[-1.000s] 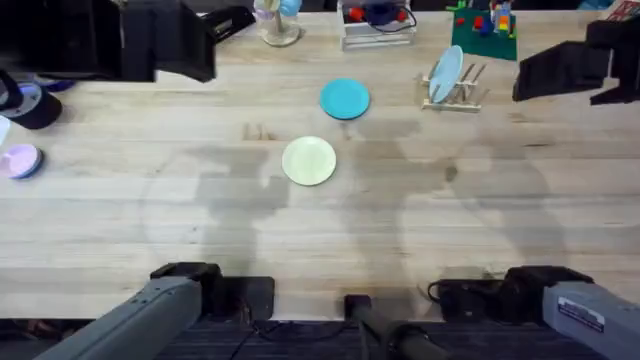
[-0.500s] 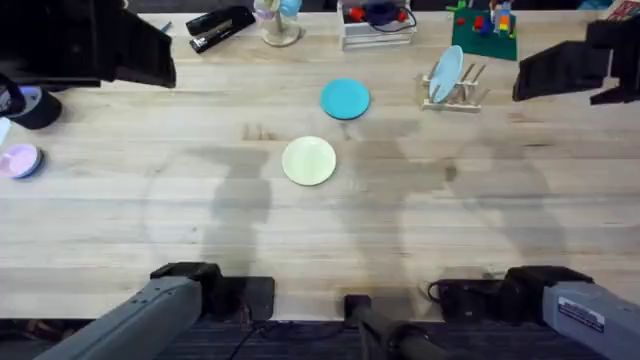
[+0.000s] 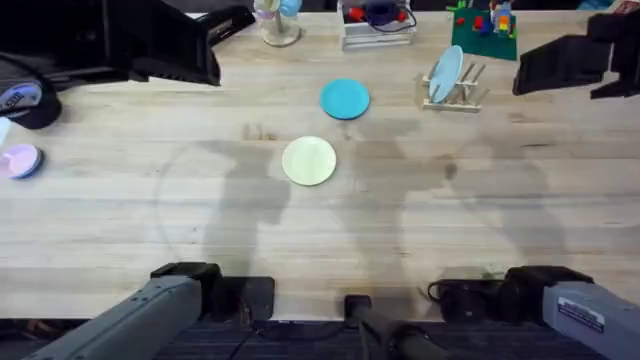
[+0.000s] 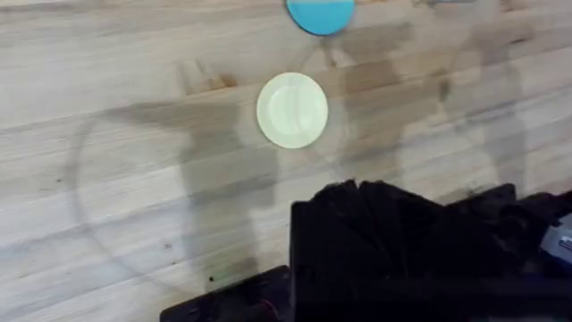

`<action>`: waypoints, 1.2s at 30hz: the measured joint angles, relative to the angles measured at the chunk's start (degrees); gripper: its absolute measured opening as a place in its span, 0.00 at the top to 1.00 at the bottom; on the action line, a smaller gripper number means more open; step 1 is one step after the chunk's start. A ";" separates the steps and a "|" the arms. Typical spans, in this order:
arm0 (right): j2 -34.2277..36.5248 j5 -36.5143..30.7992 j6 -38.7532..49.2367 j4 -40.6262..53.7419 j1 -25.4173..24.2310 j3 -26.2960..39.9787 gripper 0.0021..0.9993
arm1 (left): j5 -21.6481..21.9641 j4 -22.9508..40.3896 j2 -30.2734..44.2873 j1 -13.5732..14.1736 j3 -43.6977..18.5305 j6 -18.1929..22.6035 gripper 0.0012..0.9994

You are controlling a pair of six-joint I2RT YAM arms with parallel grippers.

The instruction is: Pick up the plates from the table one by one and place each into a slot on the dish rack.

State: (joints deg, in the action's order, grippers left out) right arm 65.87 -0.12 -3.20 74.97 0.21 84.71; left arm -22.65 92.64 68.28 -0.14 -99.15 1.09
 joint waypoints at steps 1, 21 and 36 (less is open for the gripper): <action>0.00 0.00 0.00 -0.01 0.00 0.00 0.00 | -0.56 -0.03 0.29 0.00 0.26 0.15 0.96; 0.00 0.00 0.00 -0.01 0.00 0.00 0.00 | -11.53 -10.76 2.17 -3.15 20.57 5.04 0.96; 0.00 0.00 0.00 -0.01 0.00 0.00 0.00 | -14.75 -22.56 5.46 -3.13 34.08 5.85 0.96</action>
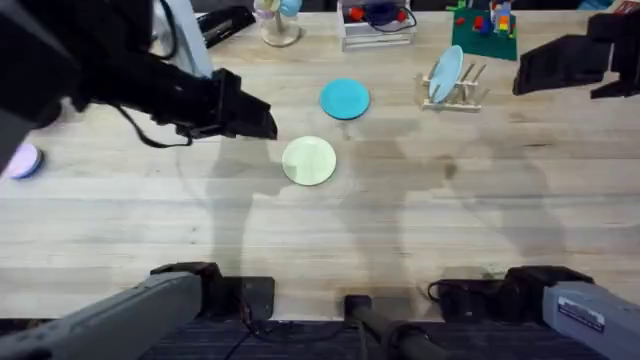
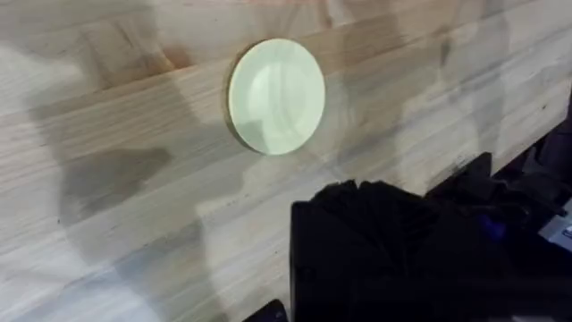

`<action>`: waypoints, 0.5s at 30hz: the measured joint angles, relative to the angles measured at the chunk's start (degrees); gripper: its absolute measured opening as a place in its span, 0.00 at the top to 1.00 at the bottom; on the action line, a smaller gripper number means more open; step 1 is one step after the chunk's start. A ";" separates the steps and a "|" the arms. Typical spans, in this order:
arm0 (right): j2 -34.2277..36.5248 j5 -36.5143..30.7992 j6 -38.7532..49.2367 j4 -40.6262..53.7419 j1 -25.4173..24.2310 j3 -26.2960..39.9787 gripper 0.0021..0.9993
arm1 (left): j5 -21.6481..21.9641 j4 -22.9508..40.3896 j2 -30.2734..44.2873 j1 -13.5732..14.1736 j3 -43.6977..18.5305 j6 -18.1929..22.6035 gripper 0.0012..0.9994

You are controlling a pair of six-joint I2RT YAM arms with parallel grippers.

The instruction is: Pick up the plates from the table one by one and place each into a slot on the dish rack.

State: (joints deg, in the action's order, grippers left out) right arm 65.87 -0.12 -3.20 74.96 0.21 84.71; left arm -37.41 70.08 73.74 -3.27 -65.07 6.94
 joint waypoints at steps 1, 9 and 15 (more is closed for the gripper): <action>0.00 0.00 0.00 0.00 0.00 0.00 0.00 | -0.10 -0.70 0.95 0.00 0.71 0.00 0.96; 0.00 0.00 0.00 0.00 0.00 0.00 0.00 | -0.76 -6.90 7.66 0.00 4.90 0.63 0.96; 0.00 -0.01 0.00 0.00 0.00 0.00 0.00 | -2.00 -13.37 11.77 0.00 9.75 0.87 0.96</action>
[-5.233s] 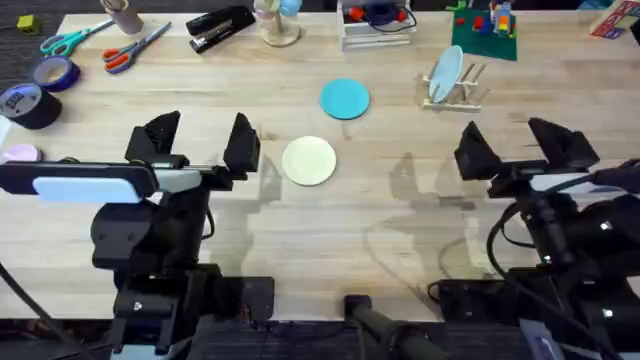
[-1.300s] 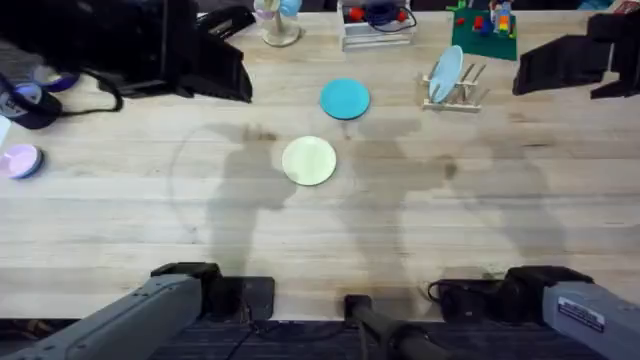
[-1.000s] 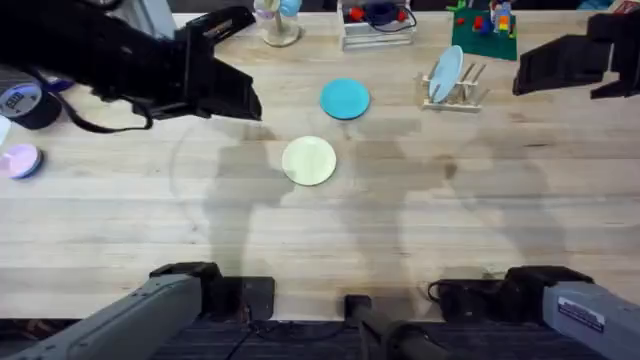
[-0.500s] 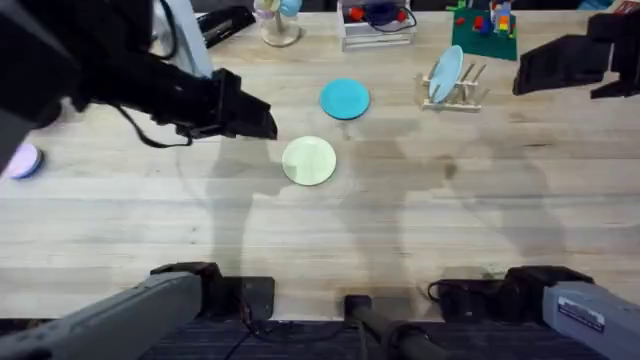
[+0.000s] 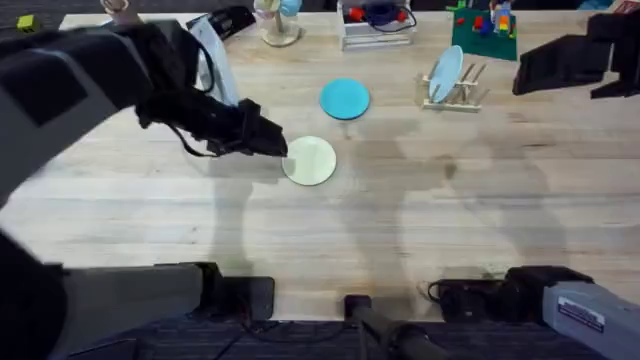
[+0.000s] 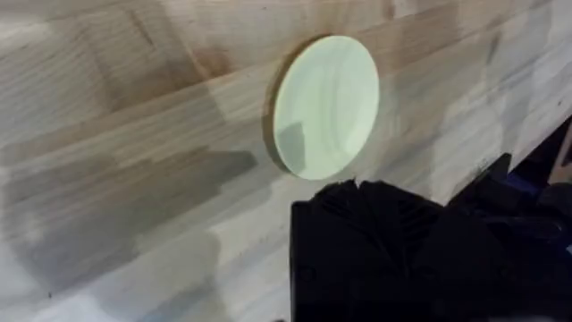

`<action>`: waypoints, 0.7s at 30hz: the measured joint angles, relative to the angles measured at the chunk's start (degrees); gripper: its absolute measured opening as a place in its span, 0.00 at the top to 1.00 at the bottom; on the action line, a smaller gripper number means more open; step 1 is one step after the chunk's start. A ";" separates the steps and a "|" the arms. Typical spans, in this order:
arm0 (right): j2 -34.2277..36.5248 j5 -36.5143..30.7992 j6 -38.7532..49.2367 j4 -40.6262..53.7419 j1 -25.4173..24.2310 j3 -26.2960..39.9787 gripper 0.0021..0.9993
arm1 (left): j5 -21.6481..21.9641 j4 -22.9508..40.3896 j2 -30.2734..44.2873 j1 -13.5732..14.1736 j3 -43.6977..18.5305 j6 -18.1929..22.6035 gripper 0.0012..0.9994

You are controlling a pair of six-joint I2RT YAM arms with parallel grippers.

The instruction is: Pick up the plates from the table one by one and place each into a slot on the dish rack.

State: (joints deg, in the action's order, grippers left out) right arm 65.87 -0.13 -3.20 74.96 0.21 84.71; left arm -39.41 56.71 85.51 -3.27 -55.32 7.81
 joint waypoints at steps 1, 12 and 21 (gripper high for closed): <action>0.00 0.01 0.00 0.00 0.00 0.00 0.00 | -0.24 -1.21 0.81 0.00 0.74 0.02 0.96; 0.00 0.01 -0.02 0.00 0.00 0.00 0.01 | -2.98 -10.68 14.37 -0.13 2.33 0.12 0.96; -0.02 -0.01 -0.02 0.00 0.00 0.00 0.01 | -11.80 -14.34 20.29 -0.48 1.96 -2.27 0.96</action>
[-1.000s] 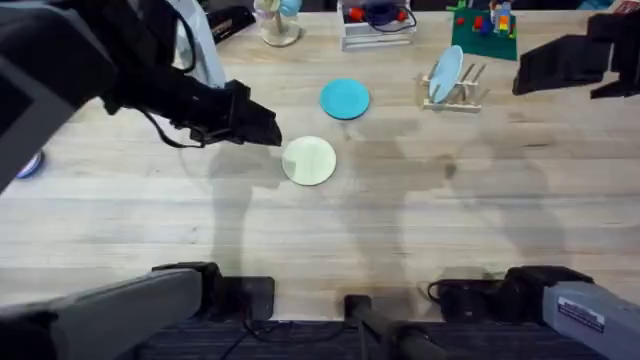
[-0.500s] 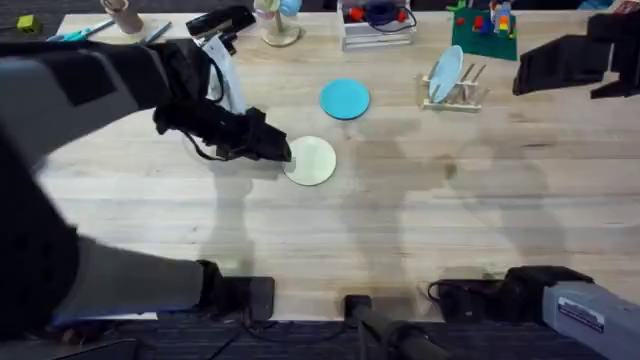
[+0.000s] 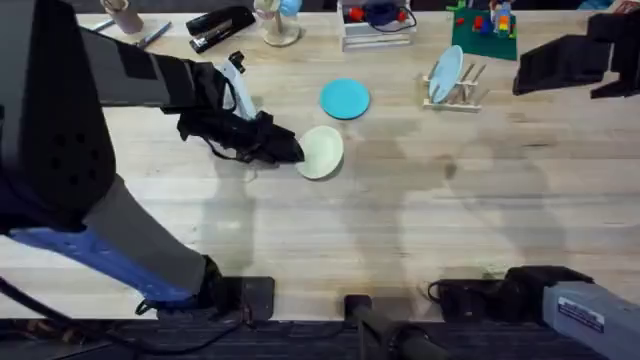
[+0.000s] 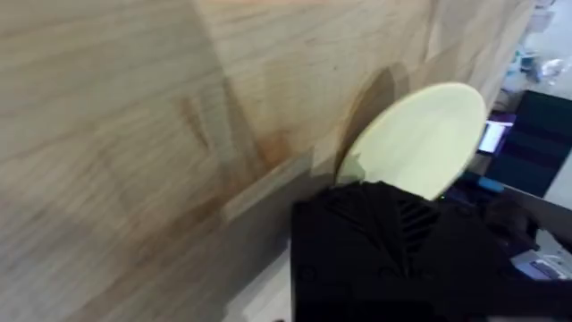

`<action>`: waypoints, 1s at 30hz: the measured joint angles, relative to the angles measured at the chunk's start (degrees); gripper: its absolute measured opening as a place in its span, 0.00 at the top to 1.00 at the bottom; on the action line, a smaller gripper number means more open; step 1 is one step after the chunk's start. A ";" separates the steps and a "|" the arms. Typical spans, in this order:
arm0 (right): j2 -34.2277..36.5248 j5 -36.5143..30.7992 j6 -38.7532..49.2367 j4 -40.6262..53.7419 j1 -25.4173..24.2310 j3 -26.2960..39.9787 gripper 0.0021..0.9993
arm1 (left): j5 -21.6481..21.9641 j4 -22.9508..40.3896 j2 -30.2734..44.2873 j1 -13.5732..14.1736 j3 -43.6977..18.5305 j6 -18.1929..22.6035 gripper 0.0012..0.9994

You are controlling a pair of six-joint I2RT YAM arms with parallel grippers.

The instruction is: Pick up the plates from the table one by one and place each into a slot on the dish rack.

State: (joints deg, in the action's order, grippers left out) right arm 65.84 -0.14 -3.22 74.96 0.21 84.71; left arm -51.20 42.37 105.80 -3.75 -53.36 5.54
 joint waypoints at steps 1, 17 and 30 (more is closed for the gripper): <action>0.02 0.02 0.00 0.00 0.00 0.00 0.01 | -0.30 -0.17 0.20 0.00 0.00 -0.20 0.96; 0.15 6.26 -0.03 -1.31 0.00 0.00 0.00 | -0.54 -0.33 0.33 0.00 0.00 -0.85 0.96; 10.70 17.59 -5.46 -5.51 1.45 0.09 0.00 | -0.56 -0.63 0.33 0.02 0.00 -0.87 0.96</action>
State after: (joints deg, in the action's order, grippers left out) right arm 76.54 17.45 -8.69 69.45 1.66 84.79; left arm -51.77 41.74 106.13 -3.73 -53.36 4.67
